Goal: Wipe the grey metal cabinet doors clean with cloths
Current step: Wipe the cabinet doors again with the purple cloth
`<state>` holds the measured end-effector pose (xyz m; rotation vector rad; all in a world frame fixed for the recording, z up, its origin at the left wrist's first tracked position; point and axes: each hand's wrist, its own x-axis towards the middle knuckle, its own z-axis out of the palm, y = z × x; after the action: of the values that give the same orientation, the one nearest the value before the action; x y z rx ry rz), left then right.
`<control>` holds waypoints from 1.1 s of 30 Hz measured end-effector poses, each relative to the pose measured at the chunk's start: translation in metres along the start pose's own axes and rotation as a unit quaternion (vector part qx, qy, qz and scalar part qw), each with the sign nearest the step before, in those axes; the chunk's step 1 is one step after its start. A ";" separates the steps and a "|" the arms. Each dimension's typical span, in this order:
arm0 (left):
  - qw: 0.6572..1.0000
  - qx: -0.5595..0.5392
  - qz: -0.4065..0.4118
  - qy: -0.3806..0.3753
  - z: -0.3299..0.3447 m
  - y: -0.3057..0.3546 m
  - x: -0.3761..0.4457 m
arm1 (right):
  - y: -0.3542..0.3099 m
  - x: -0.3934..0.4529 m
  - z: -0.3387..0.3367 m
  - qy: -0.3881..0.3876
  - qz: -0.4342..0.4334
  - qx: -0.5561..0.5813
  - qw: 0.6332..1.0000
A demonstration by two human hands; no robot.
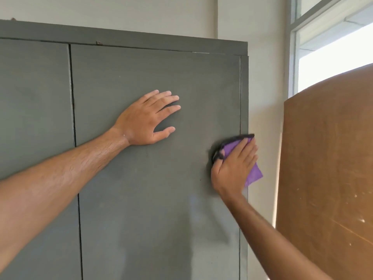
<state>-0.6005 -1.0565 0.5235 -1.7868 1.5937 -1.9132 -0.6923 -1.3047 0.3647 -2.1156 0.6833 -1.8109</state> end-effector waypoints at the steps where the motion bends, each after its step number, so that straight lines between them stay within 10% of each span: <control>1: 1.000 0.001 0.002 -0.002 -0.001 0.000 0.000 | -0.017 0.024 -0.003 0.016 0.002 0.001 1.000; 6: 0.999 0.001 -0.020 0.043 -0.002 0.003 -0.001 | -0.098 0.069 -0.008 0.035 -0.034 0.011 0.999; 13: 0.973 -0.061 -0.186 0.124 -0.032 0.019 -0.042 | -0.059 -0.053 0.010 -0.057 -0.438 -0.025 0.897; 19: 0.967 -0.067 -0.229 0.090 -0.060 0.011 -0.088 | -0.156 -0.006 0.011 0.006 -0.149 0.023 0.989; 25: 0.943 -0.112 -0.297 0.097 -0.068 0.067 -0.127 | -0.151 -0.131 0.046 -0.144 -0.553 0.110 0.814; 33: 0.885 -0.245 -0.390 0.058 -0.021 0.165 -0.180 | -0.135 -0.105 0.019 -0.255 -0.475 0.230 0.810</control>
<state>-0.6510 -1.0012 0.2900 -2.9403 1.6498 -2.0140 -0.6615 -1.1372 0.3388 -2.5482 -1.0238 -1.3460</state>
